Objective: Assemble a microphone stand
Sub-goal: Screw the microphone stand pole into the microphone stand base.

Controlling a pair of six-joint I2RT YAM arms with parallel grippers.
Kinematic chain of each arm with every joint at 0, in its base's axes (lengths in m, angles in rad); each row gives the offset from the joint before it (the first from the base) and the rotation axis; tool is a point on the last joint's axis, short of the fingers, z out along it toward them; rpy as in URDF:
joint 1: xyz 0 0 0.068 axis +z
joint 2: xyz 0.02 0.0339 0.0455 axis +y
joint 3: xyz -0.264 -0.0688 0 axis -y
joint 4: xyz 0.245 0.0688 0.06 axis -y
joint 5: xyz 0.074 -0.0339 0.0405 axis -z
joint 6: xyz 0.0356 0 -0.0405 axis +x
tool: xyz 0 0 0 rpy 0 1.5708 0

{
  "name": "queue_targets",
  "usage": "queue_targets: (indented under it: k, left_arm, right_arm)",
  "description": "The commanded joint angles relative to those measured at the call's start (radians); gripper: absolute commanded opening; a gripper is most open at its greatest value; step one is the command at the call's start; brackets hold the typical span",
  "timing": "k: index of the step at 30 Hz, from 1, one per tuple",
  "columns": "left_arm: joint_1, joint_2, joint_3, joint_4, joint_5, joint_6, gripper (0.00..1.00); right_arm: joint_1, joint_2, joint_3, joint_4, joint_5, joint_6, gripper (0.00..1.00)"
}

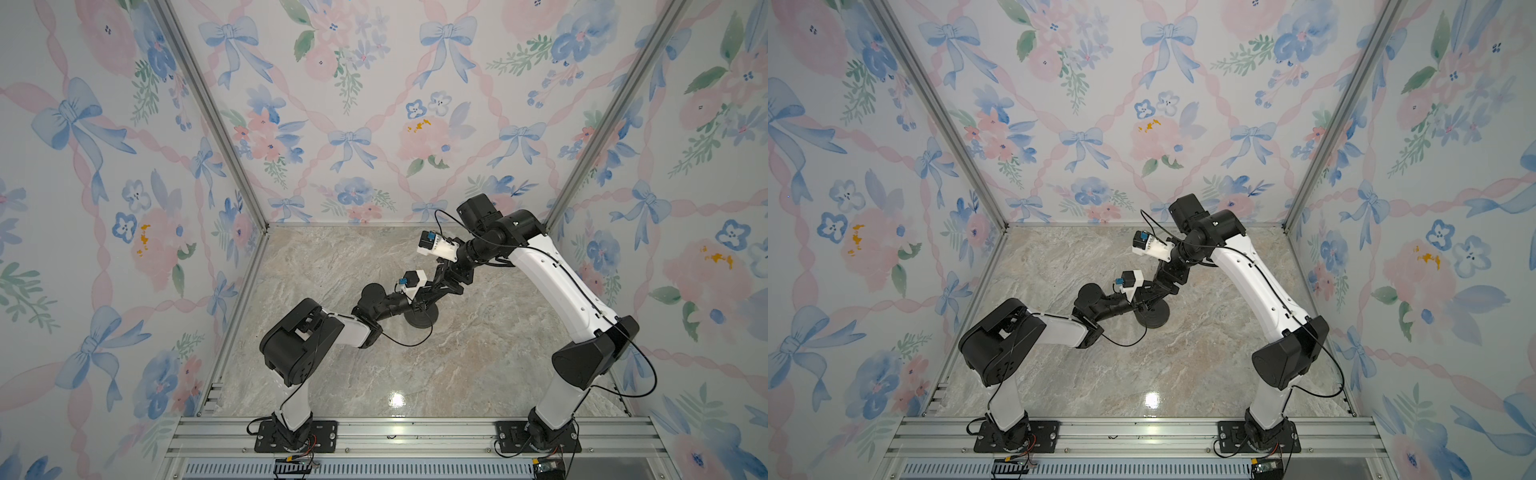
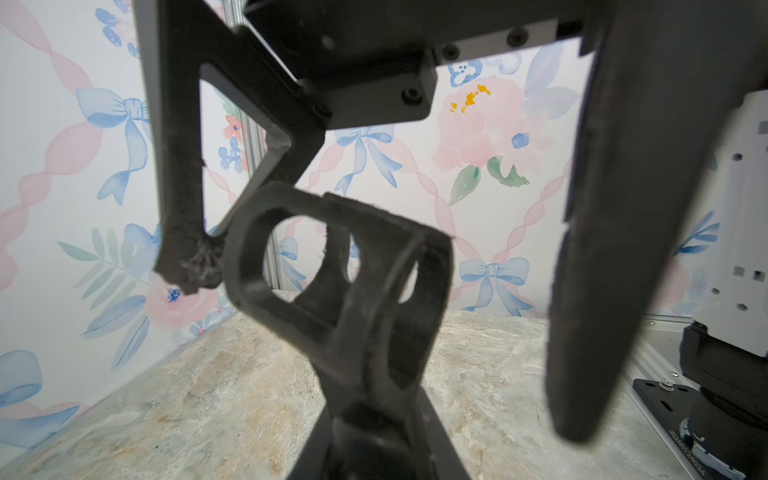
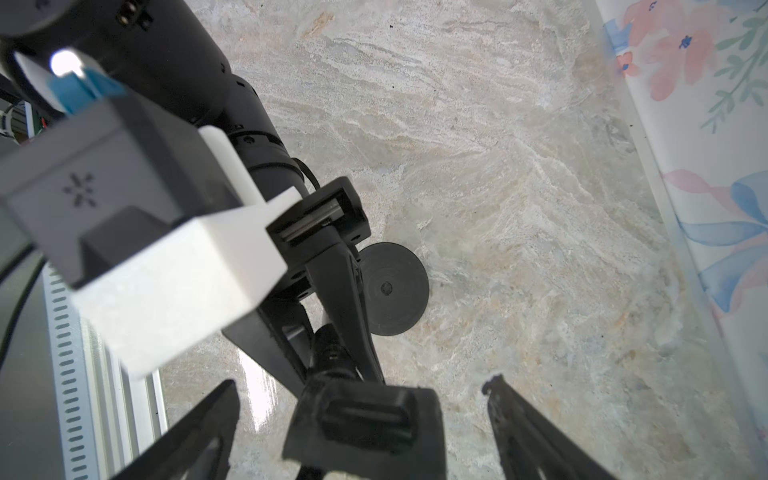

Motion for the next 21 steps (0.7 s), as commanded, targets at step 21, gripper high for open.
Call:
queue_targets:
  k: [21]
  left_arm:
    - [0.02, -0.007, -0.011, 0.073, 0.015, -0.021, 0.12]
  right_arm:
    - [0.045, 0.104, 0.124, -0.101, 0.095, 0.028, 0.59]
